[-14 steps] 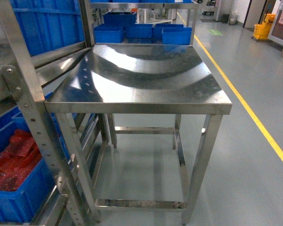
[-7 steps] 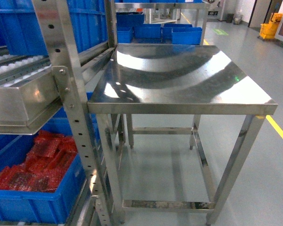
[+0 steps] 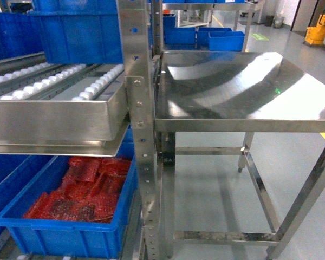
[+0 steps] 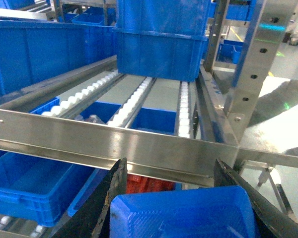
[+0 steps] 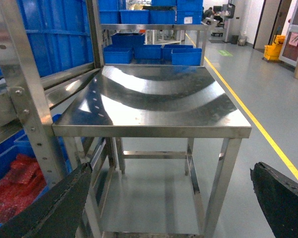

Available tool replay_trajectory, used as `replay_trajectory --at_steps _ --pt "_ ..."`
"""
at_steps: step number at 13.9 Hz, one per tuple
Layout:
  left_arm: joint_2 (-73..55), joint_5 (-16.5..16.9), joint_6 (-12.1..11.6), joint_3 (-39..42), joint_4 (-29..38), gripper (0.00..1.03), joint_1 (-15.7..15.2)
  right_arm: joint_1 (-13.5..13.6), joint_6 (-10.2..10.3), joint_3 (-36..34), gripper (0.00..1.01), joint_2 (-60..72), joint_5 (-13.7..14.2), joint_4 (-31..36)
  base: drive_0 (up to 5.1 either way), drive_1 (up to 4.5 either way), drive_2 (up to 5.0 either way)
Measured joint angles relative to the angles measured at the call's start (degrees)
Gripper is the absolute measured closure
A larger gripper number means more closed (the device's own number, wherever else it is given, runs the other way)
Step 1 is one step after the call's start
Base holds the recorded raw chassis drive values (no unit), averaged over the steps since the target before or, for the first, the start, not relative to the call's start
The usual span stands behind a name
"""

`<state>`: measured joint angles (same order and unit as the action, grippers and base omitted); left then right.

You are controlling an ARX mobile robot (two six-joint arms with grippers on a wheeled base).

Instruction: Pick blue part to blue bin on bottom shelf

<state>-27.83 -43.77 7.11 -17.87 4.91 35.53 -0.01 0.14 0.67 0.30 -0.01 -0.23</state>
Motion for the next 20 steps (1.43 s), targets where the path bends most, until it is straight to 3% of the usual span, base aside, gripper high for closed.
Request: replay_trajectory --at_steps 20 --pt "0.1 -0.1 0.0 0.0 0.0 0.6 -0.1 0.0 0.0 0.0 0.03 0.0 0.0 0.0 -5.0 2.41 2.4"
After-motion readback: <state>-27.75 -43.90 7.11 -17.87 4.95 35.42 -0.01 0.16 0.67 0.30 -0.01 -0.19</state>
